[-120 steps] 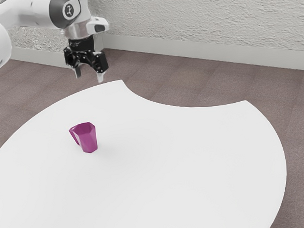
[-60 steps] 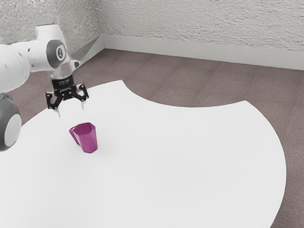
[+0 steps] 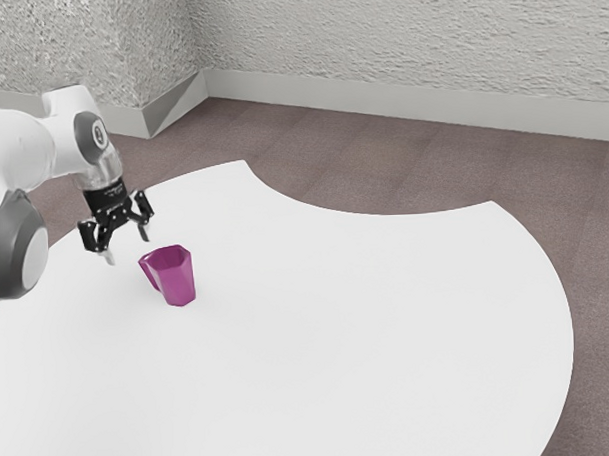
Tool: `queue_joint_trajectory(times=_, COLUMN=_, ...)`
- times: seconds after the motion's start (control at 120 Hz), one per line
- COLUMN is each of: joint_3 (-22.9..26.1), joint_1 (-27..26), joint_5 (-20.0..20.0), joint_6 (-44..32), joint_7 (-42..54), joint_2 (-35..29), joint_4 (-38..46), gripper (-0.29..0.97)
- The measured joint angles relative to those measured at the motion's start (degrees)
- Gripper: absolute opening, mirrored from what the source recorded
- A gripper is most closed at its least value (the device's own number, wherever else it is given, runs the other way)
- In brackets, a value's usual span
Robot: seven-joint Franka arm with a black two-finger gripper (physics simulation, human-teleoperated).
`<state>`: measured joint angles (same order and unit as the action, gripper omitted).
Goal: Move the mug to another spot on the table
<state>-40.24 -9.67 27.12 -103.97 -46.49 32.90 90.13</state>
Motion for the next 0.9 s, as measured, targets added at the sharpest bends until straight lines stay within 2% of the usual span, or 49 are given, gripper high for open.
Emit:
queue_joint_trajectory(times=0.167, joint_3=0.4, joint_1=0.1, joint_5=3.0, joint_6=-0.6, joint_7=-5.0, joint_2=1.4, joint_4=0.0, gripper=0.68)
queue_joint_trajectory(times=0.45, joint_3=0.5, joint_1=0.2, joint_5=4.1, joint_6=-1.9, joint_7=-10.3, joint_2=3.6, joint_4=-1.4, gripper=0.68)
queue_joint_trajectory(times=0.9, joint_3=1.9, joint_1=0.2, joint_5=5.7, joint_6=-7.2, joint_7=-10.5, joint_2=5.7, joint_4=-1.0, gripper=0.68)
